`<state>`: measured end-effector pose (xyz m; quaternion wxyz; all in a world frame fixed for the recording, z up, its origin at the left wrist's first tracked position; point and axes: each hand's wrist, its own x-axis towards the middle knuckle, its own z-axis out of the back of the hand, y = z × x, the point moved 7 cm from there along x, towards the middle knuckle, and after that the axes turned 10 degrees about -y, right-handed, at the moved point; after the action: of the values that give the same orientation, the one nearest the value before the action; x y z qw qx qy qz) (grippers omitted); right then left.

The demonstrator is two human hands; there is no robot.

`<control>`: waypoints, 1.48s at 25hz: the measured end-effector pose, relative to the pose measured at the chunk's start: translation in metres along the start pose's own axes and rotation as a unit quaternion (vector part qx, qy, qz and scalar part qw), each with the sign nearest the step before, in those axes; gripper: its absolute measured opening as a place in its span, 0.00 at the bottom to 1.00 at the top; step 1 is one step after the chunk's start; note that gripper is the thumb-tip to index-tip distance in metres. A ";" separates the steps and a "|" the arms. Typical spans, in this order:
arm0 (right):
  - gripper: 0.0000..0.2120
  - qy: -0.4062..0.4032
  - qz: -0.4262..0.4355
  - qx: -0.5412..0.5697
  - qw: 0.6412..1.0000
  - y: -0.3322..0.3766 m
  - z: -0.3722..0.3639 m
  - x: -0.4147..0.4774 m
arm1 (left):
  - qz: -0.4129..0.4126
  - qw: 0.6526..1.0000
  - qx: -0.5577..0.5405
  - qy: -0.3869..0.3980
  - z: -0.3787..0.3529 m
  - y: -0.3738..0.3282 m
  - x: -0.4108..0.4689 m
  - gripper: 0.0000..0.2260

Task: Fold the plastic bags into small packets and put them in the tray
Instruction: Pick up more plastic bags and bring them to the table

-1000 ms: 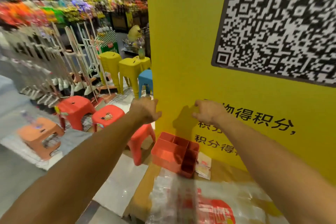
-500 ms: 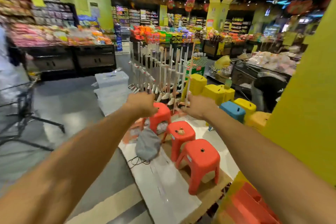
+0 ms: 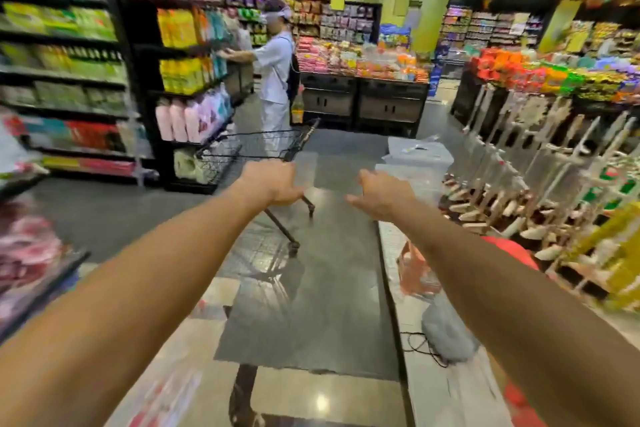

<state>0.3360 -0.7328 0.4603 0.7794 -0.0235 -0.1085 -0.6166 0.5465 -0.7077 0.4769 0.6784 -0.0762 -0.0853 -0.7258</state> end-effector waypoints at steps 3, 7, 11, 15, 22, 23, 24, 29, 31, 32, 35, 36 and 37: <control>0.31 0.026 0.072 0.012 0.997 0.080 -0.042 0.067 | 0.065 0.998 0.013 0.024 -0.024 0.093 0.011 0.25; 0.29 0.049 0.170 0.022 0.984 0.178 -0.100 0.151 | 0.166 0.985 0.031 0.044 -0.060 0.213 0.023 0.30; 0.29 0.055 0.289 0.019 0.955 0.267 -0.152 0.225 | 0.264 0.962 0.045 0.058 -0.092 0.315 0.025 0.26; 0.30 0.092 0.389 0.001 0.916 0.359 -0.213 0.287 | 0.359 0.928 0.044 0.086 -0.139 0.408 0.006 0.23; 0.31 0.129 0.511 -0.025 0.850 0.507 -0.330 0.362 | 0.451 0.883 0.024 0.127 -0.226 0.532 -0.038 0.30; 0.31 0.132 0.523 -0.026 0.842 0.529 -0.351 0.369 | 0.467 0.874 0.031 0.130 -0.244 0.554 -0.046 0.29; 0.31 0.134 0.533 -0.030 0.835 0.548 -0.370 0.377 | 0.481 0.865 0.035 0.140 -0.261 0.571 -0.053 0.29; 0.33 0.149 0.598 -0.063 0.785 0.625 -0.491 0.410 | 0.519 0.830 0.034 0.202 -0.368 0.646 -0.081 0.27; 0.33 0.175 0.618 -0.078 0.763 0.651 -0.563 0.421 | 0.532 0.817 0.032 0.220 -0.428 0.677 -0.093 0.27; 0.33 0.179 0.627 -0.085 0.753 0.664 -0.605 0.427 | 0.540 0.809 0.037 0.229 -0.464 0.692 -0.101 0.28; 0.35 0.191 0.658 -0.098 0.722 0.692 -0.726 0.431 | 0.551 0.791 0.030 0.265 -0.577 0.716 -0.123 0.29; 0.36 0.190 0.670 -0.103 0.711 0.699 -0.773 0.429 | 0.550 0.787 0.035 0.277 -0.623 0.721 -0.132 0.29; 0.35 0.185 0.683 -0.109 0.699 0.706 -0.818 0.427 | 0.544 0.790 0.049 0.279 -0.669 0.727 -0.141 0.30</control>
<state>1.2253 -1.1115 -0.1846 0.9828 -0.0612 0.1521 0.0851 1.2846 -0.7703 -0.1914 0.9581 0.1295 0.1280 -0.2212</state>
